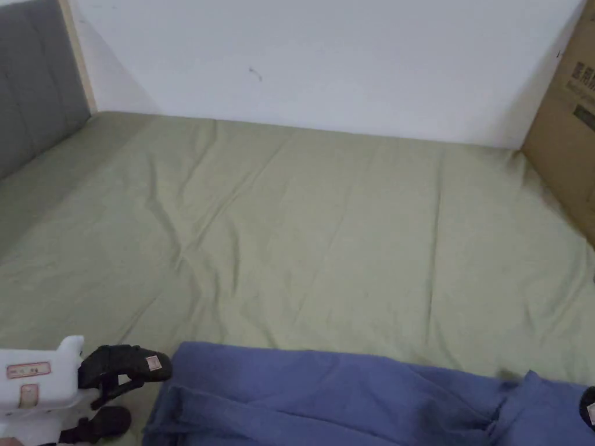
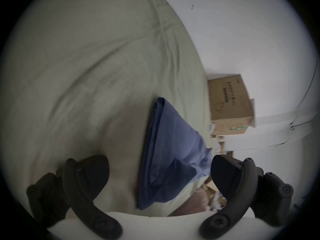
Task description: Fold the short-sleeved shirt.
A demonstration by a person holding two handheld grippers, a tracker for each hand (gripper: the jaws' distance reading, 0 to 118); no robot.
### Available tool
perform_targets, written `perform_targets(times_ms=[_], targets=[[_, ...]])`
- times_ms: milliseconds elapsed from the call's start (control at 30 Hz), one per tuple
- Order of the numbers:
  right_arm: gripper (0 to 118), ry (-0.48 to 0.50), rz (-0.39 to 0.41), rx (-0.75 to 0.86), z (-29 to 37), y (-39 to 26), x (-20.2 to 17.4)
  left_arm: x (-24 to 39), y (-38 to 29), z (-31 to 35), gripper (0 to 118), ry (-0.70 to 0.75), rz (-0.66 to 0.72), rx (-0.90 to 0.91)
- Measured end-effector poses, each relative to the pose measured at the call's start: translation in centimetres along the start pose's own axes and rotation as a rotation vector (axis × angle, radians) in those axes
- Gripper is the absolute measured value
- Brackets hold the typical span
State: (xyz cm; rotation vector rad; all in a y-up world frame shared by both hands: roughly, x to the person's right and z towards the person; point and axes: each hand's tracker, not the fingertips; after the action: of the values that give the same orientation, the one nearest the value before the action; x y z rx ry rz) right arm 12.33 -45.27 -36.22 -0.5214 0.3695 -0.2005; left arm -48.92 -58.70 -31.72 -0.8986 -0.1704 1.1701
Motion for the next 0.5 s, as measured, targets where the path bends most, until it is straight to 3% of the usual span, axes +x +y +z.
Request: perform_targets(times_ms=[133,333,433,467,500], targets=[[7,0.027,-0.009,-0.044,-1.2,-0.1,-1.0,-2.3,1.3,-1.0,118,-0.217,0.084,-0.03],[7,0.053,-0.045,-0.099,-2.8,-0.5,-2.2,-1.4,0.9,-5.2,118,-0.347,0.046,-0.135],[7,0.058,-0.07,-0.124,-3.3,-0.9,-2.1,-0.6,0.4,-6.4,118,-0.314,0.008,-0.109],[7,0.056,-0.075,-0.128,-3.3,-0.9,-2.0,-0.3,0.2,-6.3,114,-0.281,-0.002,-0.072],[7,0.054,-0.079,-0.133,-3.4,-1.0,-2.0,0.0,0.0,-6.4,91,-0.207,-0.036,-0.043]])
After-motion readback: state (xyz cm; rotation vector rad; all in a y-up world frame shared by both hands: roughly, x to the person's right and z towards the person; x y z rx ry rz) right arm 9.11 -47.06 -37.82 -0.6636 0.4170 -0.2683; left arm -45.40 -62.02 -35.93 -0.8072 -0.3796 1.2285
